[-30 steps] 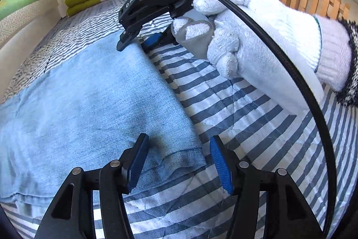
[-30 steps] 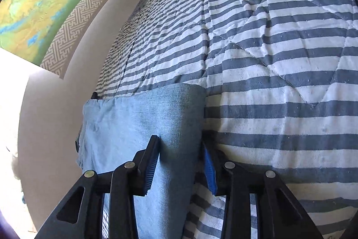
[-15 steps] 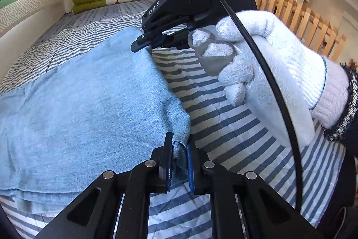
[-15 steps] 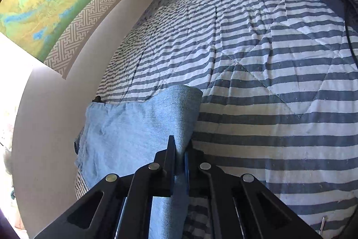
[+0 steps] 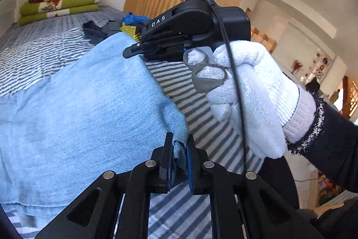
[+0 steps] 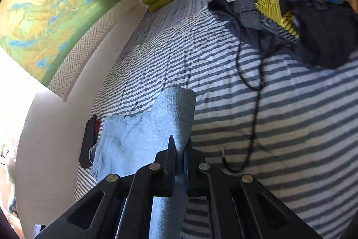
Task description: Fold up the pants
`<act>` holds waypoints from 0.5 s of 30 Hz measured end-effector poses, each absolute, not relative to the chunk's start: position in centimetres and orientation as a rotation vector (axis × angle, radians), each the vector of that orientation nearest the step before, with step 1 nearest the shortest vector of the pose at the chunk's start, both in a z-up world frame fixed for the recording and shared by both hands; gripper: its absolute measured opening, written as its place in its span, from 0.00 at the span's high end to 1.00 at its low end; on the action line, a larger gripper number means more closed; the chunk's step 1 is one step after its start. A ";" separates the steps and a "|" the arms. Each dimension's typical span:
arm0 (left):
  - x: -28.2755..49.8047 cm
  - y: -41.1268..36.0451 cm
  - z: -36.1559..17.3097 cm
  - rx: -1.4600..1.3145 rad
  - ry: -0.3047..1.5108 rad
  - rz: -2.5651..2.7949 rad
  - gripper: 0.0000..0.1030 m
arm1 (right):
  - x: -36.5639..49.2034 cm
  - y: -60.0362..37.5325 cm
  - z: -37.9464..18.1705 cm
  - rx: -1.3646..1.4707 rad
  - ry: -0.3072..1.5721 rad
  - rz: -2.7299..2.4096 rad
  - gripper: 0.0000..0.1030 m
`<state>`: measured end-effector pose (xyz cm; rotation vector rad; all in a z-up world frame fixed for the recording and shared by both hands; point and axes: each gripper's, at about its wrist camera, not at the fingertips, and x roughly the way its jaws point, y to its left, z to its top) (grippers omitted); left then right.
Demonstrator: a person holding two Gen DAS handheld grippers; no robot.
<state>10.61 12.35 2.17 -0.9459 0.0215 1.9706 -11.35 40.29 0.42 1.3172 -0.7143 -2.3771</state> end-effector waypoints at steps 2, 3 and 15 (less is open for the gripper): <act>11.3 13.4 1.3 -0.981 0.017 1.922 0.90 | -9.2 42.0 0.0 1.355 -0.723 -2.426 0.96; 11.6 13.8 0.9 -0.996 0.017 1.911 0.90 | -8.6 42.6 -0.7 1.401 -0.712 -2.436 0.96; 10.4 4.9 1.0 -1.083 -0.115 1.856 0.42 | -8.0 41.7 -1.2 1.418 -0.738 -2.439 0.96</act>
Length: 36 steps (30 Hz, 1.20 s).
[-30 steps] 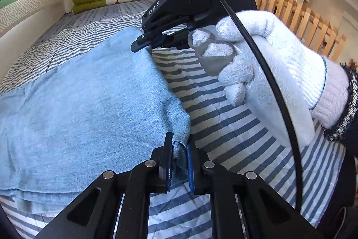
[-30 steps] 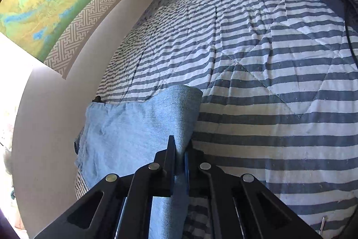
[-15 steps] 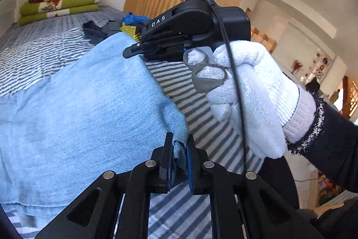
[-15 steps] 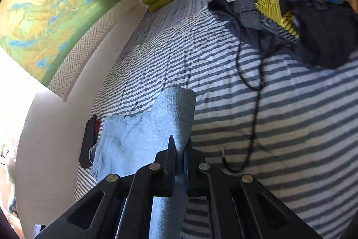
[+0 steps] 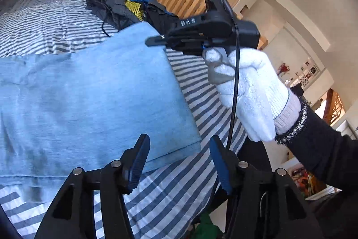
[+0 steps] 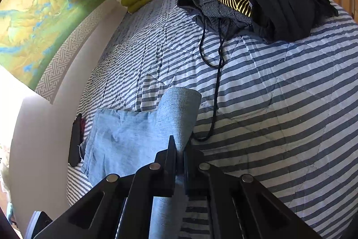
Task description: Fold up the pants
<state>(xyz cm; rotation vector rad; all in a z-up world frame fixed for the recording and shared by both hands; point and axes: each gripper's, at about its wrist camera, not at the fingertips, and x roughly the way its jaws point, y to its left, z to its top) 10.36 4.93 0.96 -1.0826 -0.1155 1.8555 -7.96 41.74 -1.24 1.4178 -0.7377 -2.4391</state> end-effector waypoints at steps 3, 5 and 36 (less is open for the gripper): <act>7.5 1.8 2.3 -1.060 -0.153 1.971 0.42 | -7.6 42.5 -2.7 1.427 -0.781 -2.412 0.96; 3.5 0.9 2.1 -1.096 -0.129 2.066 0.47 | -7.5 43.3 -4.3 1.451 -0.807 -2.407 0.96; 11.6 16.8 -4.6 -1.041 0.509 2.003 0.41 | -3.8 49.8 -6.9 1.386 -0.903 -2.251 0.79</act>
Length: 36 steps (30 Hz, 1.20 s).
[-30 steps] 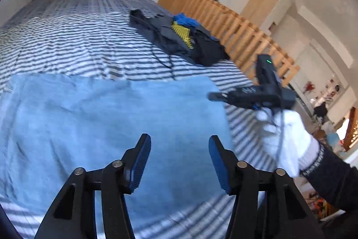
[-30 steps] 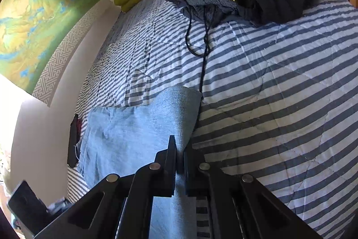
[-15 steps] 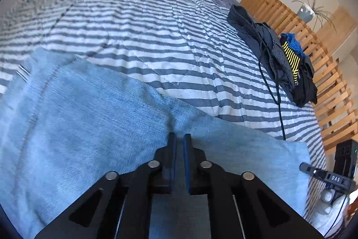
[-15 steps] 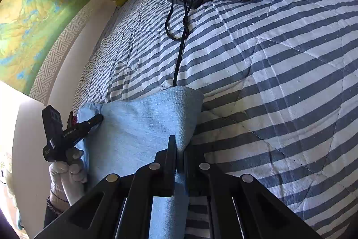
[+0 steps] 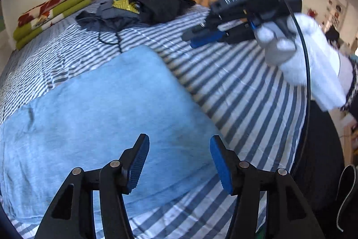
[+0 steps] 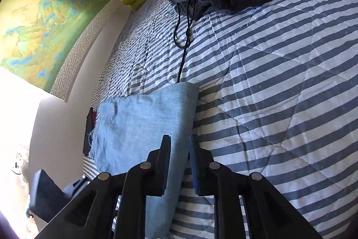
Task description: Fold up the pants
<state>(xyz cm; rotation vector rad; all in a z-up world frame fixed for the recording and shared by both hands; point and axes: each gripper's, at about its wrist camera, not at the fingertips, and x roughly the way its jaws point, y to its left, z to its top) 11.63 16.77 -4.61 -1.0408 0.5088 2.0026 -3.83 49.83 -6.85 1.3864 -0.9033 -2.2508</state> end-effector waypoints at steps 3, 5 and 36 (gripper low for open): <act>13.3 18.9 -6.5 -1.052 0.590 1.988 0.34 | -2.9 50.8 -6.3 1.357 -0.919 -2.227 0.76; 13.7 19.8 -7.9 -1.077 0.620 1.998 0.30 | -2.4 51.3 -6.1 1.340 -0.923 -2.216 0.72; 8.9 0.6 4.3 -0.985 -0.154 2.104 0.93 | -10.6 38.7 0.1 1.295 -0.984 -2.244 0.91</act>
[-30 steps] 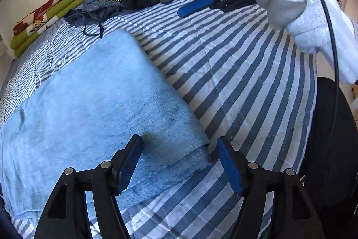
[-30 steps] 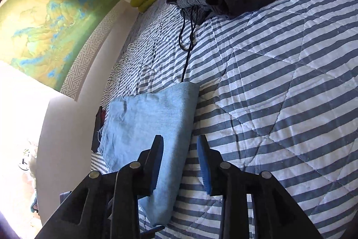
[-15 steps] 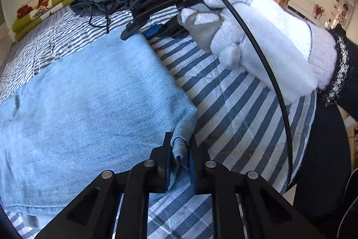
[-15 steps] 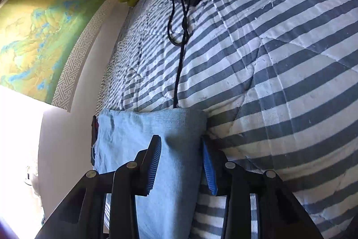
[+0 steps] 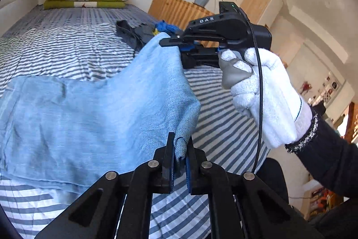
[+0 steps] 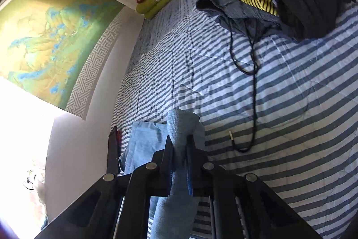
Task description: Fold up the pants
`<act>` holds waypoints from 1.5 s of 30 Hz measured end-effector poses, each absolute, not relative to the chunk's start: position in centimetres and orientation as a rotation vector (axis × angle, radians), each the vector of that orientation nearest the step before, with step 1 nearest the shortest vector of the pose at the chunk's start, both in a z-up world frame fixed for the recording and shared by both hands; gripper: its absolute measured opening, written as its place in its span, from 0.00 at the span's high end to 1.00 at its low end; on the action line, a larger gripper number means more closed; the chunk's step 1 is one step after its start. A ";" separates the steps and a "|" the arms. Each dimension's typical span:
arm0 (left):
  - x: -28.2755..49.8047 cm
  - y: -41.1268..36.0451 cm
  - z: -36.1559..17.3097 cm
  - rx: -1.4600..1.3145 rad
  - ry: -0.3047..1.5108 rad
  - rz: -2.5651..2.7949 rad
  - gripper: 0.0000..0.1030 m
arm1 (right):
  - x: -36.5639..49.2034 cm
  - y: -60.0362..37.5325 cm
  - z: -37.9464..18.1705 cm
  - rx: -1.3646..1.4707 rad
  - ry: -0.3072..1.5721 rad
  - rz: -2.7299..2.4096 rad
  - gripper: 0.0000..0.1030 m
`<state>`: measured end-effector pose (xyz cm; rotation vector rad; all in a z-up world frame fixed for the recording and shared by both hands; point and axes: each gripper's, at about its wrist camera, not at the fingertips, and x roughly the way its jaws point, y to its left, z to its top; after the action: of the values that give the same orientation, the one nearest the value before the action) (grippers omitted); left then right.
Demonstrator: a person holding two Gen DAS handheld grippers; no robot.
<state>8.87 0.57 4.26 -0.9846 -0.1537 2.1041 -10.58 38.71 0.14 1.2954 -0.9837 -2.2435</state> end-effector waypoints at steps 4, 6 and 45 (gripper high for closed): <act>6.8 -7.1 5.0 -0.953 -0.297 2.215 0.93 | -12.2 32.8 2.5 1.280 -0.904 -2.260 0.91; 5.6 -10.9 4.8 -0.951 -0.383 2.264 0.93 | -13.6 29.2 3.0 1.292 -0.868 -2.252 0.91; -1.9 -32.7 -4.1 -1.134 -0.935 2.532 0.53 | -19.7 10.2 -1.7 1.349 -0.337 -2.113 0.67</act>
<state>-1.89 -32.74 -4.05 -1.1344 -0.9345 2.5320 -19.68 10.18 -1.65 1.3490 -0.3375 -2.1129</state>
